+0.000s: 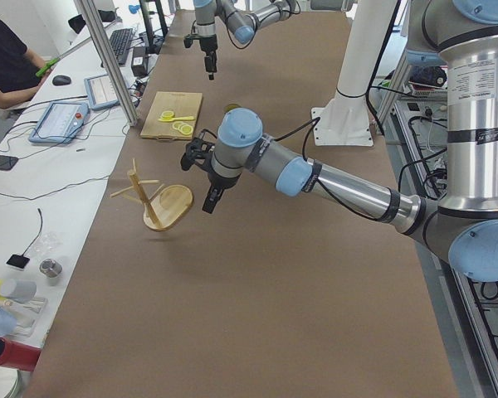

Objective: Hang cup on storage rack
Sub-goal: 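Withdraw the right gripper while the left gripper reaches toward the mug, then close the left gripper on the teal mug's handle, then lift the mug with the left gripper and carry it toward the rack, then slide the mug handle onto a rack peg with the left gripper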

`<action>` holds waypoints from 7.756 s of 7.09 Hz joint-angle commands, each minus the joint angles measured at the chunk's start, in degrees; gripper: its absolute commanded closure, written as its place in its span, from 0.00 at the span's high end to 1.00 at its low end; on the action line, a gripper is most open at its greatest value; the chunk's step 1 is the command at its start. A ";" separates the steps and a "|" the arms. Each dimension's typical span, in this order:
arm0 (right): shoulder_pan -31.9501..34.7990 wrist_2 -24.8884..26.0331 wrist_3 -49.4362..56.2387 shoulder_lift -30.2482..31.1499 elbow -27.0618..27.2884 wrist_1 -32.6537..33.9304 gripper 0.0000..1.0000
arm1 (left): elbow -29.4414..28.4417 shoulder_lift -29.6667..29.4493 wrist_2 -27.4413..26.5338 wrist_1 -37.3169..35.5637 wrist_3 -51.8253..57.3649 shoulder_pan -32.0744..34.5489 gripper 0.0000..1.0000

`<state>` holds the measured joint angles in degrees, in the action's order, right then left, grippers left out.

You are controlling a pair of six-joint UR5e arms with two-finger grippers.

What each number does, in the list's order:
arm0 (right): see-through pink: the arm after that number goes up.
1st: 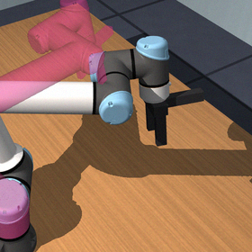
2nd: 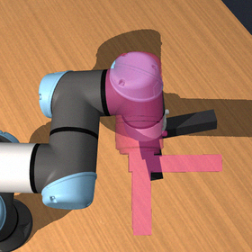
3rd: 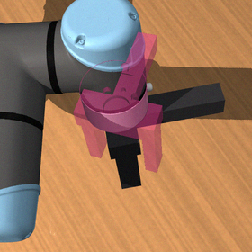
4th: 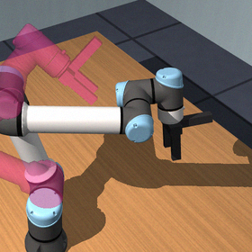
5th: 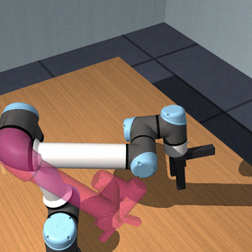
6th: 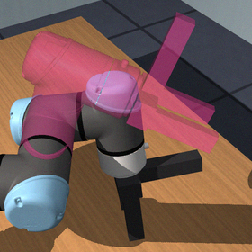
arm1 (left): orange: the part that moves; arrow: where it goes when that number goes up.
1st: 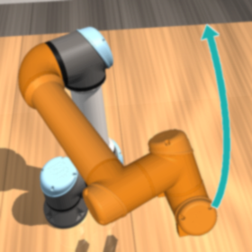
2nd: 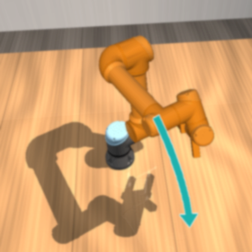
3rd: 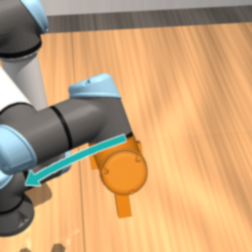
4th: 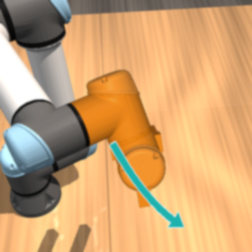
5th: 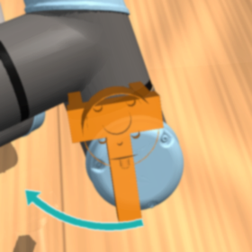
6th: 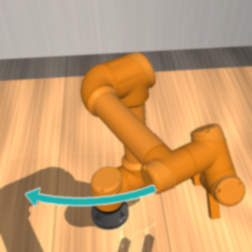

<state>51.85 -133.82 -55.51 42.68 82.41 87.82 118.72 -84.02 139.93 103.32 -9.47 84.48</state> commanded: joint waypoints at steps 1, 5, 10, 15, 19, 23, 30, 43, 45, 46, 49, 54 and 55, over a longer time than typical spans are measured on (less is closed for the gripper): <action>4.74 -1.00 5.91 5.37 1.26 -0.01 1.00 | 0.50 -2.70 0.61 11.81 -0.20 -7.45 0.98; 8.27 -0.83 13.84 10.05 1.17 -0.10 1.00 | -19.70 -22.71 -1.57 24.88 -4.07 -22.92 0.92; 13.87 -1.09 16.92 17.41 1.26 0.17 1.00 | -28.18 -29.08 -21.05 42.98 -13.09 -41.03 0.91; 19.78 1.27 26.68 24.11 0.21 0.51 1.00 | -33.82 -33.04 -30.05 51.10 -17.50 -49.49 0.92; 22.58 4.62 33.40 27.98 -3.12 0.51 1.00 | -35.65 -35.68 -39.20 51.36 -17.60 -55.22 0.92; 28.12 2.53 41.08 30.79 -5.77 0.51 1.00 | -37.59 -36.65 -39.29 51.45 -18.22 -55.22 0.86; 29.01 2.25 41.18 31.94 -5.07 0.51 1.00 | -37.86 -37.88 -39.29 52.33 -25.77 -55.66 0.12; 39.21 -5.75 44.69 44.42 6.44 0.51 1.00 | -36.08 -31.29 -40.25 75.56 -100.06 -36.15 0.00; 39.21 -5.75 44.52 45.21 8.55 0.51 1.00 | -43.80 -26.92 -46.05 99.16 -113.19 -36.23 0.00; 39.21 -5.66 44.00 45.74 9.86 0.51 1.00 | -44.01 -25.24 -48.76 102.92 -116.80 -36.15 0.00; 39.21 -5.66 43.82 45.65 10.49 0.60 1.00 | -44.80 -22.85 -55.52 110.23 -129.36 -36.06 0.00; 39.21 -5.66 43.90 45.74 11.02 0.60 1.00 | -50.68 -24.34 -67.48 119.83 -134.15 -35.80 0.00; 39.21 -5.66 43.90 45.74 11.02 0.60 1.00 | -52.34 -25.04 -67.76 119.74 -131.10 -35.71 0.00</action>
<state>91.05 -139.49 -11.61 88.37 93.38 88.42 68.16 -108.34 73.55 222.98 -142.91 48.59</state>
